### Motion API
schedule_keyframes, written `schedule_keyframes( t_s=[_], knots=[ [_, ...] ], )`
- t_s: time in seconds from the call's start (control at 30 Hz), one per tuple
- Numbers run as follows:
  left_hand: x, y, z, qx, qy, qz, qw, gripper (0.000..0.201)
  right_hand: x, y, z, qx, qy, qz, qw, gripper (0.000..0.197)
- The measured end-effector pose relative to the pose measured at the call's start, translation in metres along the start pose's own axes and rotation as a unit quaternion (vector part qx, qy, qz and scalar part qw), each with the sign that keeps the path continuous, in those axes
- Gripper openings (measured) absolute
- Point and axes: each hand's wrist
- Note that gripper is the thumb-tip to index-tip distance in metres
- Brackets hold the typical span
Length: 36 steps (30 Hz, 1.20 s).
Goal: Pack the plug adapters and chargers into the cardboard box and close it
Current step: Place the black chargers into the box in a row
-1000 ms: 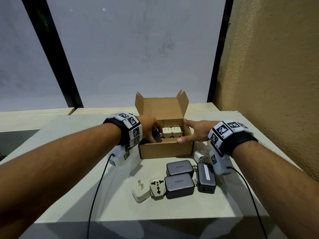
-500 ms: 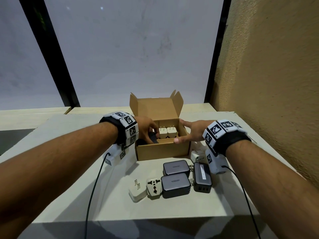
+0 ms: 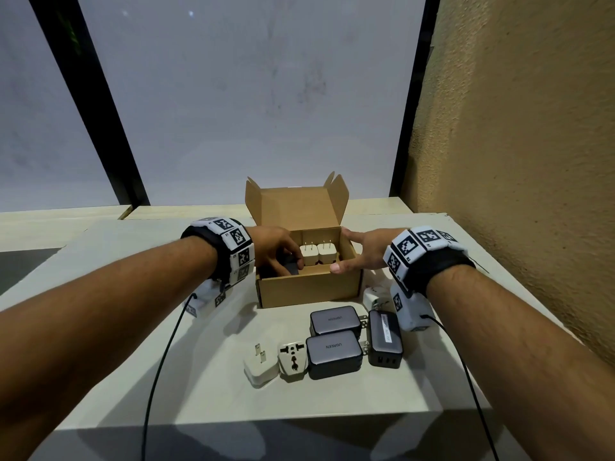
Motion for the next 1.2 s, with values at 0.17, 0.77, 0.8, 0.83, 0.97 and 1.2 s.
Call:
schedule_keyframes(
  t_s=[0.17, 0.77, 0.8, 0.83, 0.97, 1.2],
  knots=[
    [0.004, -0.001, -0.002, -0.016, 0.033, 0.0, 0.999, 0.043, -0.001, -0.002, -0.002, -0.005, 0.002, -0.002, 1.0, 0.1],
    [0.091, -0.03, -0.113, -0.054, -0.095, -0.052, 0.993, 0.051, -0.001, -0.005, -0.003, -0.008, 0.006, -0.013, 1.0, 0.101],
    [0.092, -0.034, -0.121, -0.076, -0.102, -0.03, 0.991, 0.059, 0.0, -0.004, -0.003, -0.009, 0.006, -0.013, 1.0, 0.102],
    [0.091, -0.037, -0.127, -0.101, -0.112, -0.015, 0.988, 0.066, 0.001, -0.004, -0.003, -0.009, 0.005, -0.013, 1.0, 0.102],
    [0.082, -0.045, -0.134, -0.175, -0.116, 0.024, 0.977, 0.088, 0.003, -0.004, -0.002, -0.005, 0.001, -0.017, 1.0, 0.102],
    [0.076, -0.045, -0.13, -0.197, -0.131, 0.011, 0.972, 0.095, 0.001, -0.005, -0.002, 0.001, 0.004, -0.016, 1.0, 0.103]
  ],
)
Point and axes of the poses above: each hand's wrist, its own x-axis away from the middle knuckle, its own y-axis out of the back of the hand, z = x × y, and after that the axes turned 6 degrees about y, right-handed
